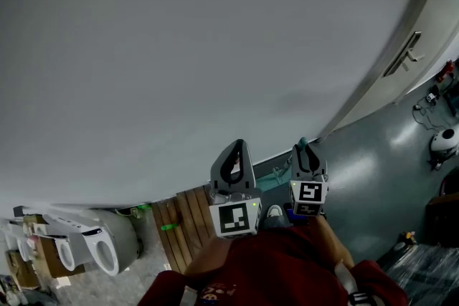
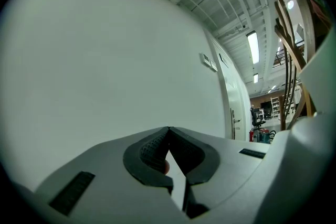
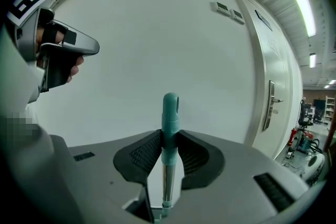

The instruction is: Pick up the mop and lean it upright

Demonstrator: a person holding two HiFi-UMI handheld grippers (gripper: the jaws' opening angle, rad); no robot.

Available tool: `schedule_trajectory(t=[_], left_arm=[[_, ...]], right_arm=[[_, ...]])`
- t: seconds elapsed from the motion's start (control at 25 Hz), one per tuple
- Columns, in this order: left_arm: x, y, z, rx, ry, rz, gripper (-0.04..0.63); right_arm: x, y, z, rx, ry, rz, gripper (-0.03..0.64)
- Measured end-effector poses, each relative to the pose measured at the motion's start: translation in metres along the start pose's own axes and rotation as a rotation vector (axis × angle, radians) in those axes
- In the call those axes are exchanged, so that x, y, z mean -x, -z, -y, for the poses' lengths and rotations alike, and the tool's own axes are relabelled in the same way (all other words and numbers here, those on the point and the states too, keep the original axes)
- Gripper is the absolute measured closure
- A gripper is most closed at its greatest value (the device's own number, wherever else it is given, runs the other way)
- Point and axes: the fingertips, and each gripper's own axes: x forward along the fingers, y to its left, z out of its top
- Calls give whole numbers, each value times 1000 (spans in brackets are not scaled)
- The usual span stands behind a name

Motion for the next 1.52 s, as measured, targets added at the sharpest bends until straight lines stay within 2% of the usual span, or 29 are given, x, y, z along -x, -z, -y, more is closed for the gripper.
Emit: schedule_trajectory(t=[0.36,0.52,0.64,0.8,1.04,1.16,1.32,1.52], left_arm=[[-2,2,-1,4,-4,-2,581],[-2,3,-3,4,-11,1,581],[-1,3,-5,3,-16,-1,581],[0,3,-7,-3,-23,-2,581],[4,4,-8,1,-34,-7,581],[3,4,-6,-1,-37,-8,581],[6,4,-8,-2,-41,-7,581],[8,7,-10,-10,-46,-12,581]], right_arm=[[-14,7,6,43,16,27,509],[-23,-1,4,14,19,17,509],[-38,-2,6,37,23,29,509],[-59,-7,5,31,21,8,509],[-96,-15,-4,20,-8,36,508],[-109,-18,1,40,5,8,508],[-128,-14,3,72,9,21,508],[-136,-17,4,52,3,13,509]])
